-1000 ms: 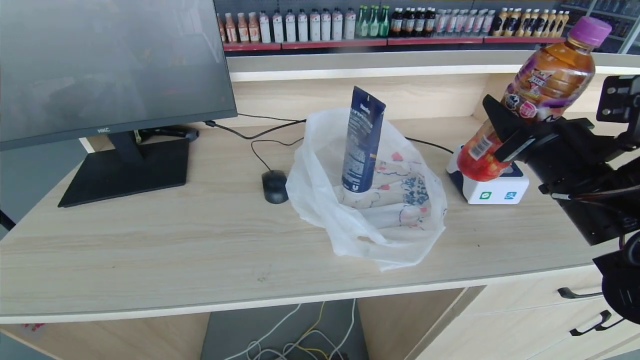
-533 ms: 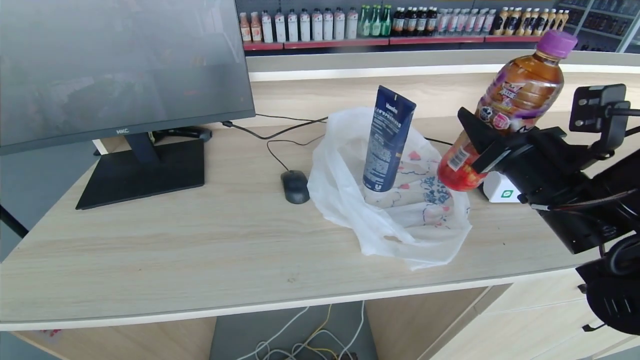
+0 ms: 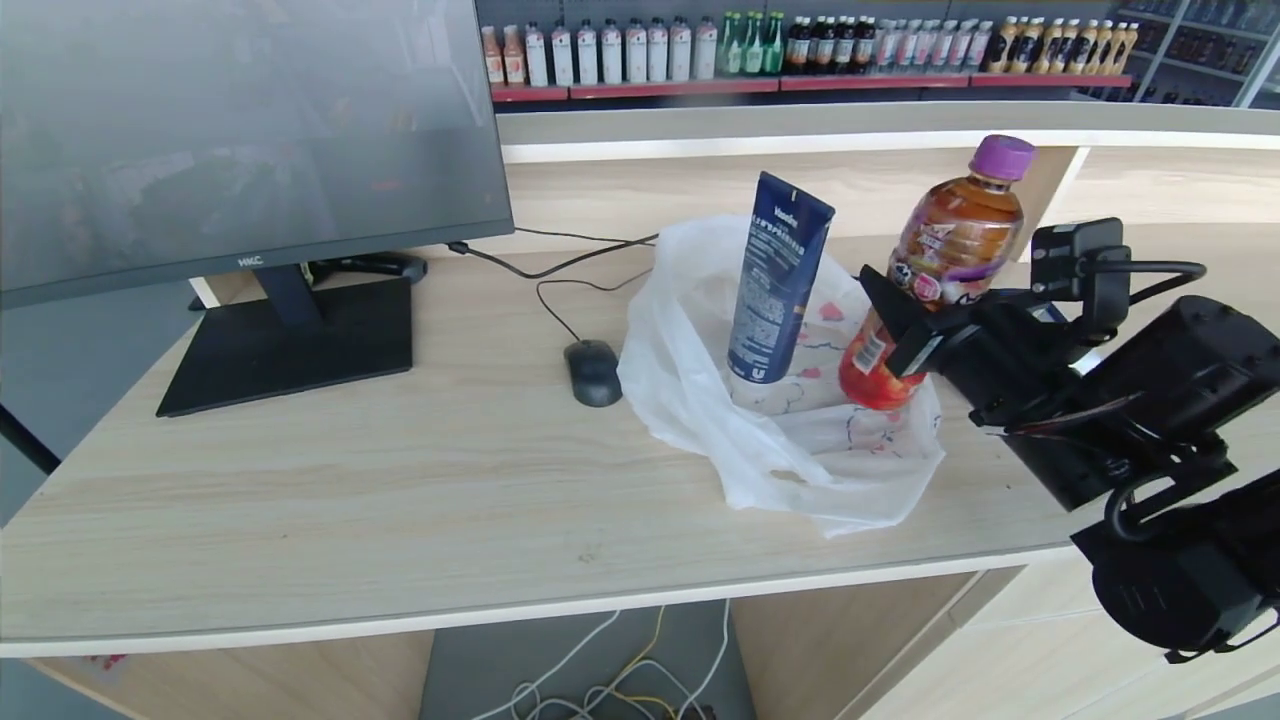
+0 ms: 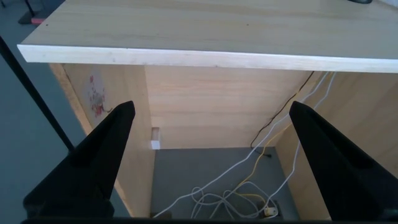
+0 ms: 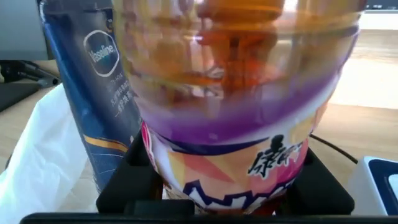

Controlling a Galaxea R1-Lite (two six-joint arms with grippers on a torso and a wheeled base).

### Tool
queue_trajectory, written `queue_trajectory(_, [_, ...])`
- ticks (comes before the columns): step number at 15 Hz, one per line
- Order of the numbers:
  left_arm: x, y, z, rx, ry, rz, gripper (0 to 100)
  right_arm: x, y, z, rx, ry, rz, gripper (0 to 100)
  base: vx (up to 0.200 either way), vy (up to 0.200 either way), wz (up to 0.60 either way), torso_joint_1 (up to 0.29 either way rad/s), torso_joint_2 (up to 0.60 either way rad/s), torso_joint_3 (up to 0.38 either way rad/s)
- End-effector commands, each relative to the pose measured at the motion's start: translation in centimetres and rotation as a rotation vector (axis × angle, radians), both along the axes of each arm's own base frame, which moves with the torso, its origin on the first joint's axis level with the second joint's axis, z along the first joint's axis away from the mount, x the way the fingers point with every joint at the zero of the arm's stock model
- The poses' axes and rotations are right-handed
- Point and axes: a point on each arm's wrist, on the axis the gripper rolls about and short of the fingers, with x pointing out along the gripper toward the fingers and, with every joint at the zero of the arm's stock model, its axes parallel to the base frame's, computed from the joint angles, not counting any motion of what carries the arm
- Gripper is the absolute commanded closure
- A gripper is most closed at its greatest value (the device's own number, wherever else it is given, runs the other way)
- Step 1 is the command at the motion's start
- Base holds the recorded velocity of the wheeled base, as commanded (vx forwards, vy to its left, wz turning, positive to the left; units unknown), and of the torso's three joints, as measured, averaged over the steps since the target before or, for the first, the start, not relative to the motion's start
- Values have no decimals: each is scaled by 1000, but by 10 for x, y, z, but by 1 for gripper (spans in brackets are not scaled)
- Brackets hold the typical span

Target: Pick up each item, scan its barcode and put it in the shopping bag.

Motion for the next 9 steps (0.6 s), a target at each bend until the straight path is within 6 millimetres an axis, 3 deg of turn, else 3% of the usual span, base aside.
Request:
queue_trajectory(1, [0, 0, 0, 0, 0, 0, 0, 13, 0, -14, -17, 36, -11, 100, 0, 0, 0, 0, 0, 0])
queue_trajectory(9, [0, 0, 0, 0, 0, 0, 0, 37, 3, -26, -19, 45, -25, 100, 0, 0, 0, 0, 0, 0])
